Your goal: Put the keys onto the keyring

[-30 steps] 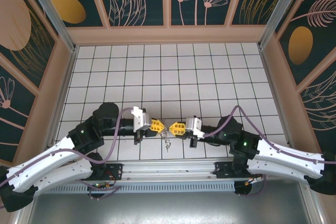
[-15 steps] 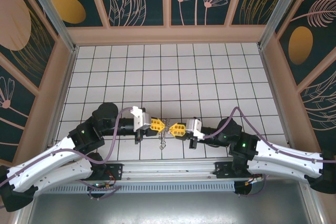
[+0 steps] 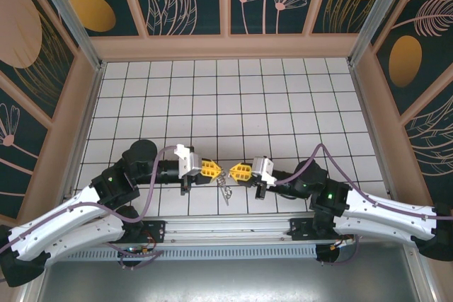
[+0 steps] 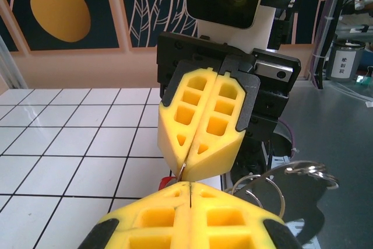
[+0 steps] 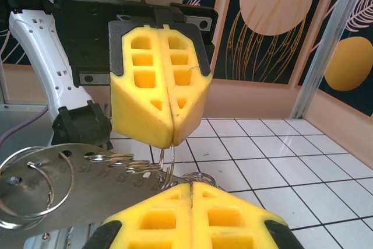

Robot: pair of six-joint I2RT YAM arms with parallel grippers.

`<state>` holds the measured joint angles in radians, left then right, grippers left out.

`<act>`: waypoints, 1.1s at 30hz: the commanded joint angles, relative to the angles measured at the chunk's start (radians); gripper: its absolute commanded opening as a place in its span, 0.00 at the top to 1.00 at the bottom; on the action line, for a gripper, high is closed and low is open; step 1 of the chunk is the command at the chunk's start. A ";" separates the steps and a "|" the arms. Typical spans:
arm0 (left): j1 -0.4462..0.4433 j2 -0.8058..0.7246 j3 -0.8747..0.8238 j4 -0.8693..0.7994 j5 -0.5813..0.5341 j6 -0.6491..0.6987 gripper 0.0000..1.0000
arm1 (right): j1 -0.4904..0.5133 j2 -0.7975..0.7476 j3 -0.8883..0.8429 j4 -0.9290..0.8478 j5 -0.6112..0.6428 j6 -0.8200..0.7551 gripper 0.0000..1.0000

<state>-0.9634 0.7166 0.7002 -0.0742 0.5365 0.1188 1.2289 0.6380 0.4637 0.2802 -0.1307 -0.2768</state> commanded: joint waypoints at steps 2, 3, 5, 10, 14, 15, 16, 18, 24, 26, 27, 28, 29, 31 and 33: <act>-0.004 -0.016 -0.008 0.048 -0.014 -0.011 1.00 | 0.009 0.004 0.024 0.021 -0.018 0.019 1.00; -0.003 -0.015 -0.008 0.048 -0.015 -0.009 1.00 | 0.010 0.012 0.024 0.022 -0.027 0.014 1.00; -0.004 -0.014 -0.007 0.047 -0.018 -0.007 1.00 | 0.010 0.024 0.025 0.022 -0.043 0.013 1.00; -0.004 -0.012 -0.007 0.040 -0.022 -0.004 1.00 | 0.013 0.024 0.031 0.024 -0.061 0.012 1.00; -0.004 -0.015 -0.007 0.037 -0.028 -0.002 1.00 | 0.015 0.008 0.030 0.024 -0.058 0.013 1.00; -0.003 -0.016 -0.007 0.036 -0.028 -0.001 1.00 | 0.014 0.006 0.029 0.024 -0.057 0.016 1.00; -0.004 -0.016 -0.007 0.036 -0.028 -0.001 1.00 | 0.014 0.003 0.029 0.025 -0.056 0.016 1.00; -0.004 -0.015 -0.008 0.037 -0.027 -0.002 1.00 | 0.015 0.001 0.028 0.025 -0.056 0.019 1.00; -0.004 -0.020 -0.010 0.035 -0.033 0.000 1.00 | 0.016 -0.005 0.026 0.019 -0.037 0.016 1.00; -0.004 -0.022 -0.011 0.035 -0.032 0.000 1.00 | 0.017 -0.004 0.027 0.020 -0.042 0.017 1.00; -0.004 -0.021 -0.012 0.036 -0.032 0.000 1.00 | 0.017 -0.004 0.027 0.021 -0.045 0.017 1.00; -0.003 -0.020 -0.012 0.036 -0.031 0.000 1.00 | 0.018 -0.001 0.027 0.024 -0.046 0.017 1.00; -0.004 -0.019 -0.011 0.036 -0.031 0.000 1.00 | 0.017 0.001 0.027 0.026 -0.047 0.015 1.00; -0.004 -0.017 -0.012 0.036 -0.030 0.001 1.00 | 0.017 0.005 0.029 0.031 -0.048 0.013 1.00; -0.005 -0.016 -0.011 0.036 -0.029 0.002 1.00 | 0.017 0.010 0.033 0.033 -0.039 0.009 1.00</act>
<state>-0.9634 0.7094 0.6952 -0.0711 0.5110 0.1192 1.2373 0.6498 0.4644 0.2810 -0.1764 -0.2775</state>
